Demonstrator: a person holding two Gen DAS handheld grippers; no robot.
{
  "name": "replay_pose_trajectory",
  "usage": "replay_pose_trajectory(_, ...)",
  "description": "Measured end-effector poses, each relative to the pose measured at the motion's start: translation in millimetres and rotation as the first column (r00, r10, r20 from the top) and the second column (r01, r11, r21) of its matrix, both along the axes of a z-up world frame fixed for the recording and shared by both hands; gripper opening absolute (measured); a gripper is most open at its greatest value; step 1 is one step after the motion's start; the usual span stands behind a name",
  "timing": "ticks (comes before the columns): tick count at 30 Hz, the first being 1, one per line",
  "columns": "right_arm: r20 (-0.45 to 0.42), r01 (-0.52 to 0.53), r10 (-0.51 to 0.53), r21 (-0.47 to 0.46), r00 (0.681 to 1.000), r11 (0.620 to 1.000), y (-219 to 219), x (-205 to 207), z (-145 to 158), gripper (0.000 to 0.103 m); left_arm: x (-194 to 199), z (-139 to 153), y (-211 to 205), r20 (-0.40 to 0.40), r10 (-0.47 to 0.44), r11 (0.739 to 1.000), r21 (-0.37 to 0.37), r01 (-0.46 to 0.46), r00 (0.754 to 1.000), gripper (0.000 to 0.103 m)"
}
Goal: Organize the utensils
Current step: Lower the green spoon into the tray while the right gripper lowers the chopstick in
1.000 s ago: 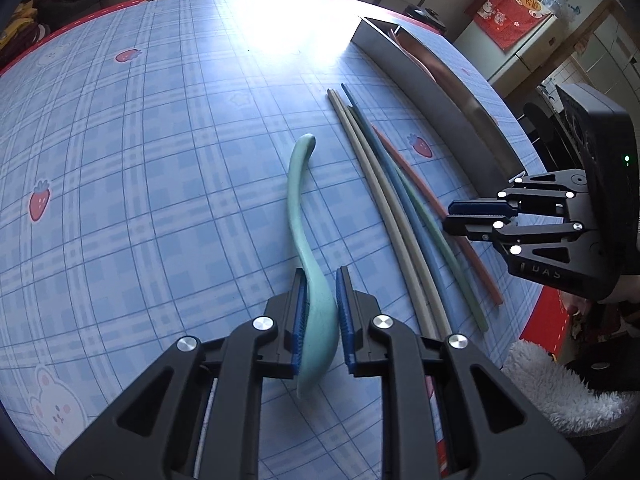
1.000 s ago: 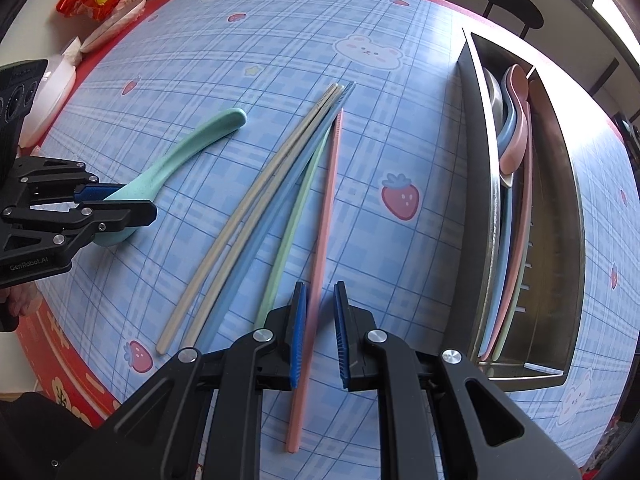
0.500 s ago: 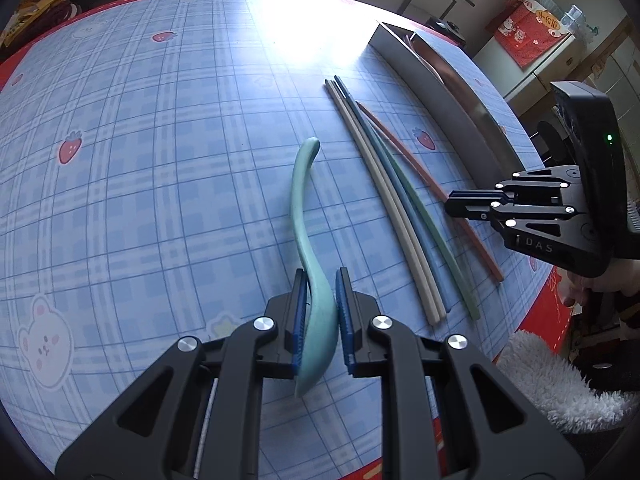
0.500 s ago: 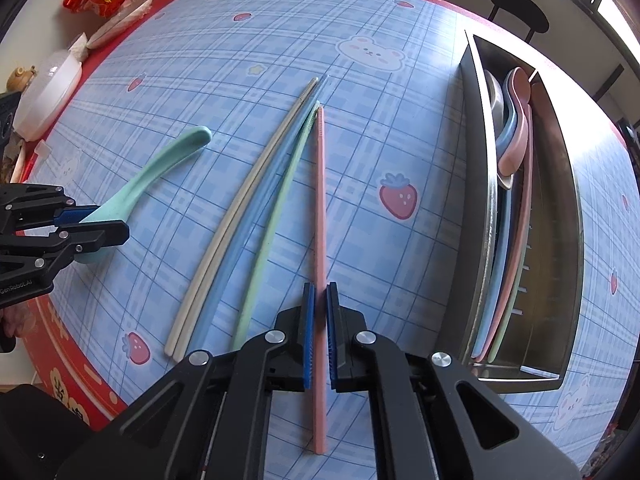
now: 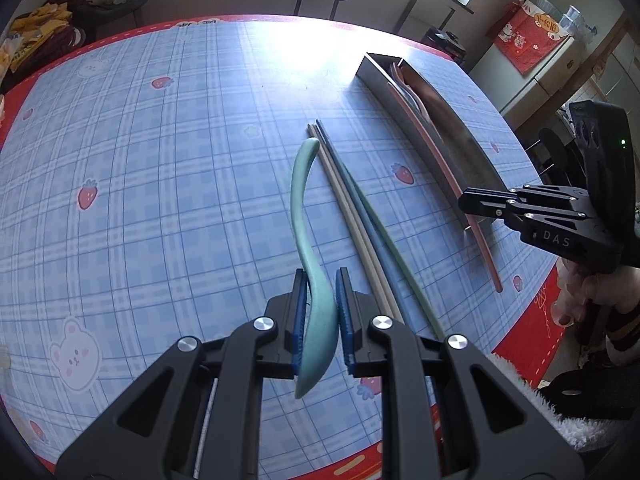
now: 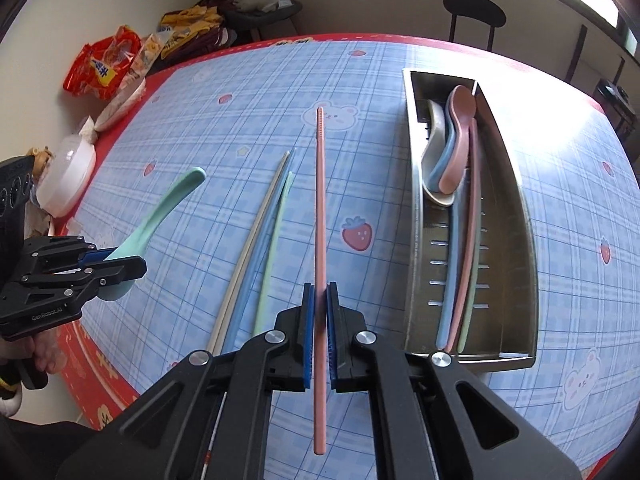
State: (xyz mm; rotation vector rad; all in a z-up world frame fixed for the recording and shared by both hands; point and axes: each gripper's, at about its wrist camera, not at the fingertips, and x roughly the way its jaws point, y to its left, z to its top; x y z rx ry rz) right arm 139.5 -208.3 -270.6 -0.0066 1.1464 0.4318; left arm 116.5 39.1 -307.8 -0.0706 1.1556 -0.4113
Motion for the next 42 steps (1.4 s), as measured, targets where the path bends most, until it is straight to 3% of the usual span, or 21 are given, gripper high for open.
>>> replay_pose_trajectory(13,0.029,0.167,-0.169,0.060,0.985,0.984,-69,28,6,0.006,68,35,-77,0.021,-0.096,0.995,-0.040,0.097,0.995,0.018)
replay_pose_trajectory(23,0.053,0.241,-0.246,0.081,0.968,0.967,-90,76,4,0.006,145,37,-144,-0.011,-0.078,0.987,-0.145,0.076,0.997,0.018)
replay_pose_trajectory(29,0.014,0.234,-0.235,0.050,0.972,0.971,-86,91,-12,0.006,182,15,-164,-0.106,-0.016,0.976,-0.220,-0.008,0.994,0.018)
replay_pose_trajectory(42,-0.031,0.258,-0.257,0.029,0.966,0.966,-80,97,-33,0.006,205,-23,-180,-0.189,0.076,0.966,-0.228,-0.119,0.979,0.019)
